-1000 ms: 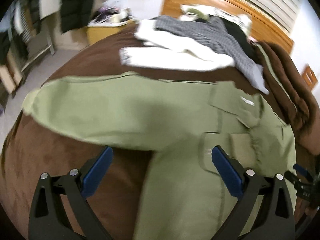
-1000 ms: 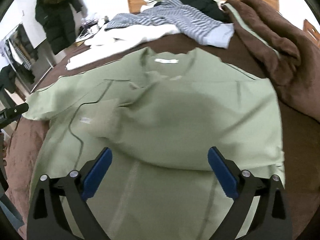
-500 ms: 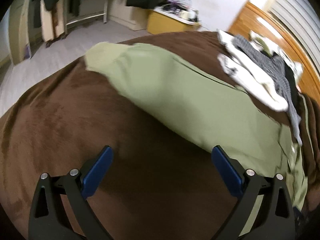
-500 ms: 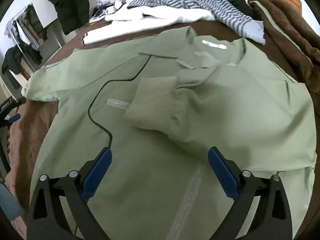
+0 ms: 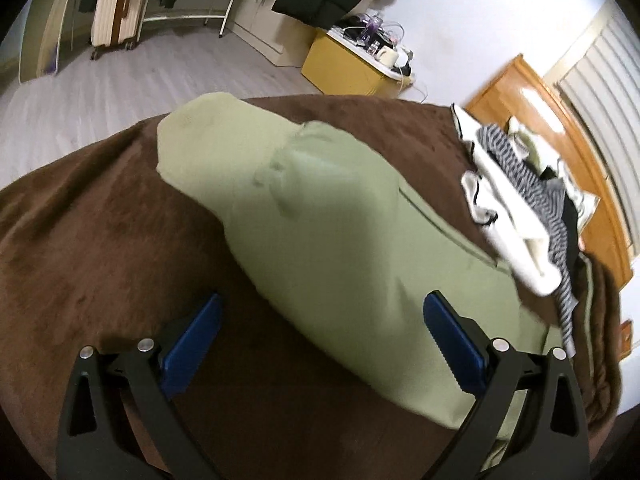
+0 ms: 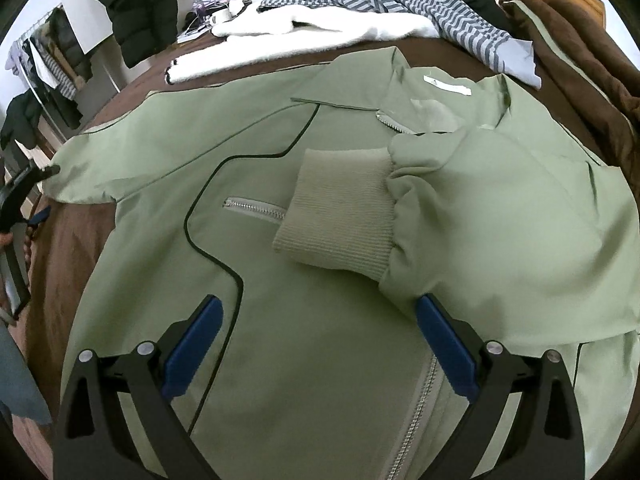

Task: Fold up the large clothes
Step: 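Grasp the other sleeve near its cuff with the left tool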

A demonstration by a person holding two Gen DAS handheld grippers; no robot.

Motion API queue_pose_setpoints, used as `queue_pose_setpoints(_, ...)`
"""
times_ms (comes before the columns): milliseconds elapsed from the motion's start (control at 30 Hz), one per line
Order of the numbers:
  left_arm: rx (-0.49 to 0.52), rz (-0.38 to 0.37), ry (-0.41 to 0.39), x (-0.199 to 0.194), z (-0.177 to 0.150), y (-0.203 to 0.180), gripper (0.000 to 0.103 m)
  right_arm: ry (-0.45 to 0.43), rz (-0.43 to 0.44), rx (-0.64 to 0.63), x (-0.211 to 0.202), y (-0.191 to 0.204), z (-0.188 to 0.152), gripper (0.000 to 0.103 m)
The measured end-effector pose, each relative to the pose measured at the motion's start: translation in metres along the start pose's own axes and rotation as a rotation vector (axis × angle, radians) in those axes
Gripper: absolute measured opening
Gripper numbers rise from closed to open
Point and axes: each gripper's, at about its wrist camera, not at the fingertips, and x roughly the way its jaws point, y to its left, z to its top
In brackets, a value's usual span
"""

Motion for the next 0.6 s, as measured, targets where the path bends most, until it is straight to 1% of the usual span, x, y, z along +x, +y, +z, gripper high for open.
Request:
queue_pose_setpoints(67, -0.016, -0.020, 0.001, 0.002, 0.003, 0.002, 0.096, 0.002, -0.002, -0.001, 0.001, 0.001, 0.000, 0.096)
queue_pose_setpoints(167, 0.017, -0.021, 0.024, 0.006, 0.007, -0.003, 0.095, 0.003, -0.006, 0.000, 0.002, 0.002, -0.001, 0.096)
queue_pose_setpoints(233, 0.056, 0.026, 0.035, 0.008, 0.007, -0.008, 0.082, 0.001, -0.004, 0.005, 0.001, 0.002, -0.001, 0.096)
queue_pose_setpoints(267, 0.070, 0.055, 0.035, 0.007, 0.008, -0.009, 0.063, 0.000, -0.002, 0.007, 0.001, 0.003, -0.001, 0.096)
queue_pose_setpoints(300, 0.082, 0.079, 0.035, 0.006, 0.009, -0.011, 0.058, -0.003, 0.000, 0.006, 0.000, 0.004, 0.000, 0.096)
queue_pose_setpoints(333, 0.083, 0.079, 0.035, 0.005, 0.009, -0.010, 0.052, -0.003, 0.001, 0.005, -0.001, 0.006, 0.000, 0.096)
queue_pose_setpoints(367, 0.084, 0.076, 0.030, 0.004, 0.010, -0.011, 0.043, -0.006, 0.005, 0.001, -0.002, 0.008, 0.000, 0.096)
queue_pose_setpoints(400, 0.086, 0.077, 0.027, 0.001, 0.011, -0.010, 0.039, -0.011, 0.010, -0.005, -0.003, 0.010, 0.001, 0.096)
queue_pose_setpoints(467, 0.097, 0.061, 0.012, -0.004, 0.012, -0.012, 0.018, -0.027, 0.024, -0.025, -0.006, 0.017, 0.004, 0.096)
queue_pose_setpoints(533, 0.134, 0.045, -0.022, -0.012, 0.014, -0.024, 0.012, -0.038, 0.042, -0.044, -0.008, 0.024, 0.008, 0.096)
queue_pose_setpoints(600, 0.175, 0.036, -0.061, -0.020, 0.014, -0.035, 0.009, -0.042, 0.058, -0.067, -0.005, 0.034, 0.015, 0.096)
